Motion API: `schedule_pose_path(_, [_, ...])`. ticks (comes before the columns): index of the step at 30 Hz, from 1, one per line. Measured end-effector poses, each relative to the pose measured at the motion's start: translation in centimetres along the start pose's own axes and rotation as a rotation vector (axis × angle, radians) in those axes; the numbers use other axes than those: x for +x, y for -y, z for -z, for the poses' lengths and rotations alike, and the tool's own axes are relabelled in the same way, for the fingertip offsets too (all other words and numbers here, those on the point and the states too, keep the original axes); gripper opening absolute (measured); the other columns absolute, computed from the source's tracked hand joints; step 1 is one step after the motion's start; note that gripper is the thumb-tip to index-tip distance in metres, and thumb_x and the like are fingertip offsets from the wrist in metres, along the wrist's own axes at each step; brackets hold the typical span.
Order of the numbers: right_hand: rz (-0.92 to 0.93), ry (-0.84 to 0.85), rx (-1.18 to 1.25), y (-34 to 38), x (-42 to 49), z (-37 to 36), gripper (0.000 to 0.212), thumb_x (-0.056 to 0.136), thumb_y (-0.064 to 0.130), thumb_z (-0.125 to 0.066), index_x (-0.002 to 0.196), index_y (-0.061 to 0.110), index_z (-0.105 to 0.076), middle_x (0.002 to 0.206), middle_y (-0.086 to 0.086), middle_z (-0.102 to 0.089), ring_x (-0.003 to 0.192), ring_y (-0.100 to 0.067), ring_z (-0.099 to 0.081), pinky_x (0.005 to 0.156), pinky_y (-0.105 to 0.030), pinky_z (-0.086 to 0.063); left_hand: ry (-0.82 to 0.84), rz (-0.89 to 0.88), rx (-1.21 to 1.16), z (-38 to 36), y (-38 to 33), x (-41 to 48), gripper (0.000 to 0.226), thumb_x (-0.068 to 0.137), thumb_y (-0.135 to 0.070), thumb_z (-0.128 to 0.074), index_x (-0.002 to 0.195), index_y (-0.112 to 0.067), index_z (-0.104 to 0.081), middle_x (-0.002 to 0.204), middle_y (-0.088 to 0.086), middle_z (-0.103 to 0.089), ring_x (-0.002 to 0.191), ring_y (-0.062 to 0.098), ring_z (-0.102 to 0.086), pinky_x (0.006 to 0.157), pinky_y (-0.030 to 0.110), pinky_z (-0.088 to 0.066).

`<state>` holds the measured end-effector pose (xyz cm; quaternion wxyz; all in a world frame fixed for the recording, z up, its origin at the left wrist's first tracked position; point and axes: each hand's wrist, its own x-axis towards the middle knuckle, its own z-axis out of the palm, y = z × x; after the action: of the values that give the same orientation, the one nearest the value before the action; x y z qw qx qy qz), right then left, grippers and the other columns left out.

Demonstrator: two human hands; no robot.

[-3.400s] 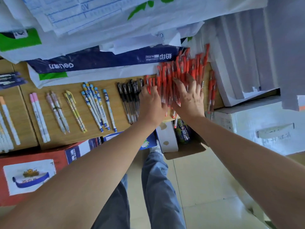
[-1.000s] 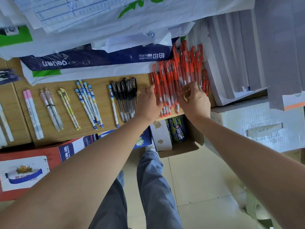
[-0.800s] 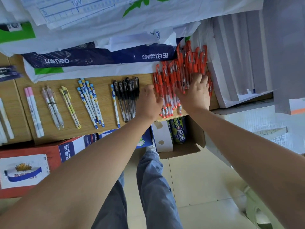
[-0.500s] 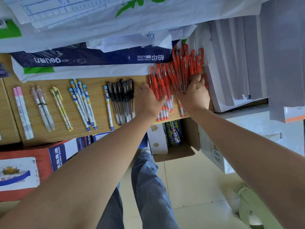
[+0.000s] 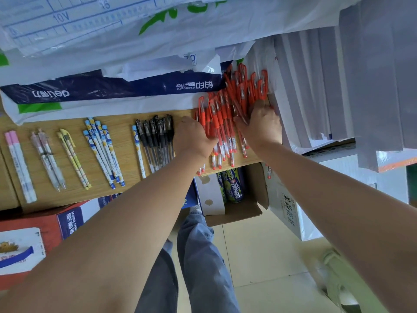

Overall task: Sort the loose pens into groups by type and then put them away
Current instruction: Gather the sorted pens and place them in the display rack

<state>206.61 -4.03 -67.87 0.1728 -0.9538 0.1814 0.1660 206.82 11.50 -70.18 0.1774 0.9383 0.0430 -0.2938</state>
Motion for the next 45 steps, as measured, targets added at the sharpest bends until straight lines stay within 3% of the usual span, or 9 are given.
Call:
schedule_pose_path(5, [-0.014,0.018,0.027,0.1,0.0,0.0,0.031,0.092,0.031,-0.057,0.103,0.002,-0.052,0.080,-0.006,-0.052,0.072,-0.026,-0.055,0.063,-0.032,-0.047,0.065,-0.082,0.194,1.0,0.3,0.5,0.040,0.092,-0.038,-0.057,0.092,0.001,-0.062,0.095,0.012,-0.060,0.086,0.028,-0.064,0.067,0.032,-0.049])
schedule_pose_path(10, [-0.023,0.034,-0.086,0.5,0.0,0.0,0.037,0.096,0.037,-0.051,0.112,0.003,-0.048,0.082,-0.007,-0.052,0.072,-0.025,-0.050,0.061,-0.032,-0.039,0.047,-0.049,0.075,1.0,0.6,0.1,0.040,0.097,-0.031,-0.049,0.111,0.006,-0.053,0.102,0.018,-0.063,0.092,0.033,-0.065,0.067,0.033,-0.043])
schedule_pose_path(14, [-0.032,0.039,-0.124,0.9,-0.1,-0.2,0.035,0.099,0.035,-0.041,0.115,0.004,-0.043,0.081,-0.006,-0.050,0.073,-0.029,-0.056,0.060,-0.033,-0.040,0.059,-0.057,0.033,1.6,0.8,-0.4,0.037,0.101,-0.029,-0.040,0.104,0.005,-0.055,0.087,0.014,-0.059,0.086,0.031,-0.063,0.067,0.033,-0.037])
schedule_pose_path(18, [-0.050,0.043,-0.150,1.3,0.2,-0.4,0.037,0.098,0.036,-0.043,0.116,0.004,-0.042,0.085,-0.010,-0.057,0.078,-0.032,-0.061,0.061,-0.034,-0.040,0.056,0.036,-0.149,2.1,1.0,-0.4,0.030,0.101,-0.024,-0.039,0.109,0.003,-0.047,0.081,0.009,-0.053,0.071,0.024,-0.053,0.065,0.033,-0.035])
schedule_pose_path(25, [-0.083,0.044,-0.204,2.2,0.1,-0.8,0.030,0.100,0.026,-0.045,0.119,0.005,-0.036,0.072,-0.005,-0.049,0.062,-0.026,-0.053,0.054,-0.032,-0.034,0.258,0.197,-0.570,2.0,1.7,0.4,0.016,0.095,-0.023,-0.041,0.092,-0.008,-0.041,0.091,0.021,-0.061,0.076,0.038,-0.063,0.078,0.055,-0.056])
schedule_pose_path(30, [-0.102,0.112,-0.253,2.5,0.3,-0.5,0.039,0.096,0.028,-0.052,0.122,0.004,-0.036,0.076,-0.005,-0.048,0.064,-0.025,-0.048,0.055,-0.032,-0.035,0.341,0.221,-0.808,2.8,2.0,0.0,0.008,0.100,-0.015,-0.037,0.098,-0.007,-0.038,0.075,0.013,-0.044,0.059,0.025,-0.047,0.052,0.034,-0.047])
schedule_pose_path(35, [-0.076,0.098,-0.287,2.0,-0.2,-0.4,0.040,0.099,0.038,-0.044,0.118,0.004,-0.040,0.075,-0.005,-0.047,0.067,-0.026,-0.052,0.057,-0.033,-0.036,0.357,0.248,-0.884,3.1,2.3,-0.2,0.006,0.101,-0.013,-0.036,0.101,-0.007,-0.037,0.071,0.013,-0.043,0.062,0.025,-0.048,0.053,0.034,-0.044])
schedule_pose_path(39, [-0.071,0.085,-0.324,2.4,0.4,-1.0,0.024,0.100,0.019,-0.042,0.118,0.003,-0.040,0.067,-0.003,-0.045,0.061,-0.025,-0.052,0.046,-0.028,-0.029,0.369,0.256,-0.894,3.2,2.5,-0.2,0.005,0.101,-0.012,-0.036,0.101,-0.007,-0.037,0.069,0.011,-0.042,0.064,0.024,-0.046,0.049,0.030,-0.043])
schedule_pose_path(45, [-0.097,0.137,-0.320,2.6,0.2,-0.6,0.029,0.100,0.020,-0.047,0.121,0.002,-0.038,0.088,-0.012,-0.061,0.073,-0.029,-0.058,0.057,-0.035,-0.037,0.383,0.248,-0.885,3.3,2.6,-0.4,0.007,0.101,-0.014,-0.038,0.097,-0.008,-0.036,0.074,0.013,-0.044,0.065,0.025,-0.048,0.054,0.033,-0.044])
